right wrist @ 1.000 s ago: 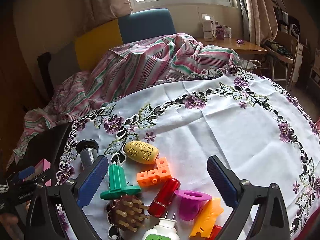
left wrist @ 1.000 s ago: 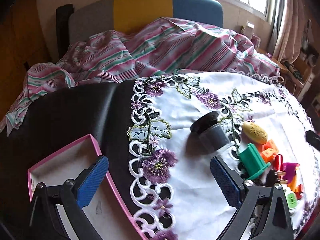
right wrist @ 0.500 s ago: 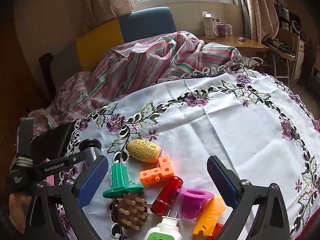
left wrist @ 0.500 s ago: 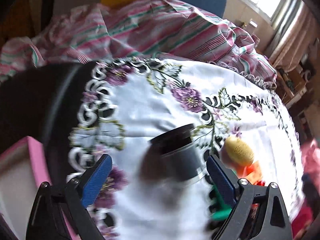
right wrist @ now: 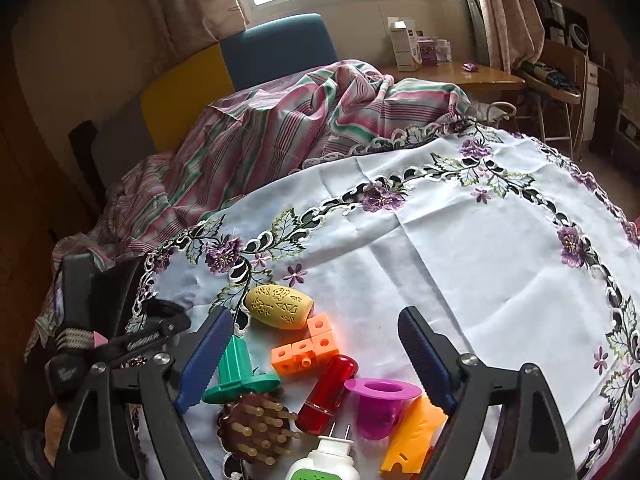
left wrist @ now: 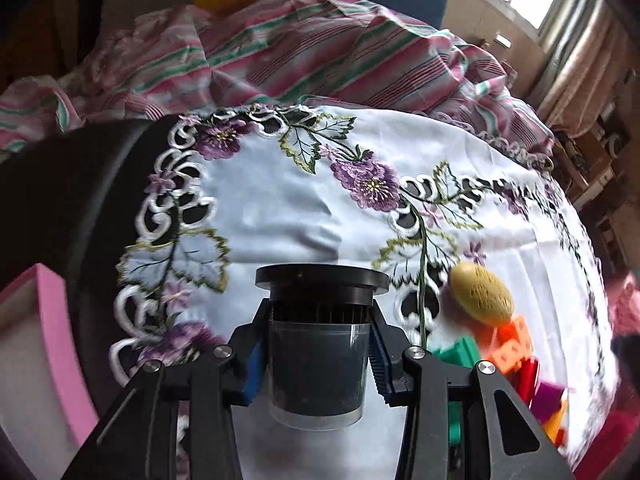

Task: Organize rigid objects
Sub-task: 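Grasp the dark grey cup with the left gripper while the right grasps the green piece, then carry the grey cup into the pink tray and open the left gripper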

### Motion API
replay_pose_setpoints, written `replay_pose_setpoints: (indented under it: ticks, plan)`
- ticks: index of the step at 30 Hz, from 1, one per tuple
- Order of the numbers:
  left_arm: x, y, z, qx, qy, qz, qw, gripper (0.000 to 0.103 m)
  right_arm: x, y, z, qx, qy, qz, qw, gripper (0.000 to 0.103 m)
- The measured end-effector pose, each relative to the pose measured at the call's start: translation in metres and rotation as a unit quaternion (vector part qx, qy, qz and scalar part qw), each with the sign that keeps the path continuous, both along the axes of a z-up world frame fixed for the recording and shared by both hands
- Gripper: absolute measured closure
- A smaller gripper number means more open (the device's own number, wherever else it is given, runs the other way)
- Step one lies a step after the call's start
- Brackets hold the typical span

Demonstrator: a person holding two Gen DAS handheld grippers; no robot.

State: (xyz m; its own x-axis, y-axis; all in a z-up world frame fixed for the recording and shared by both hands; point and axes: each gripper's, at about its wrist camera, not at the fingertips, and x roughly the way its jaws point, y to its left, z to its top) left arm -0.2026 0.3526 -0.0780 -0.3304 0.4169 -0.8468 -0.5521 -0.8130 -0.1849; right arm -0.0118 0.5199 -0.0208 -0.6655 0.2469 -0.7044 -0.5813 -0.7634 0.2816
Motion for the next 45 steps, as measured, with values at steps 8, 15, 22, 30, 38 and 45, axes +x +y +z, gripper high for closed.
replay_pose_setpoints:
  ticks: [8,15,22,30,38,45]
  plan:
    - [0.043,-0.052,0.028,0.015,0.018,-0.013,0.9997,0.059,-0.003,0.005,-0.008,-0.049,0.005,0.019,0.999,0.024]
    - [0.082,-0.106,0.053,0.027,0.045,-0.012,0.9986,0.059,-0.019,-0.021,-0.012,-0.064,-0.004,0.096,0.993,0.037]
    - [0.106,-0.170,0.065,0.028,0.068,0.012,0.9973,0.059,-0.057,-0.051,-0.020,-0.046,-0.064,0.162,0.984,0.047]
    - [0.115,-0.265,0.057,0.024,0.063,0.093,0.9934,0.059,-0.118,-0.066,-0.061,-0.023,-0.209,0.210,0.955,0.048]
    - [0.123,-0.334,0.045,0.028,0.055,0.168,0.9839,0.059,-0.109,-0.088,-0.045,0.034,-0.168,0.226,0.959,0.073]
    - [0.128,-0.335,0.050,0.019,0.076,0.180,0.9806,0.059,-0.081,-0.146,-0.028,0.052,-0.117,0.335,0.933,0.073]
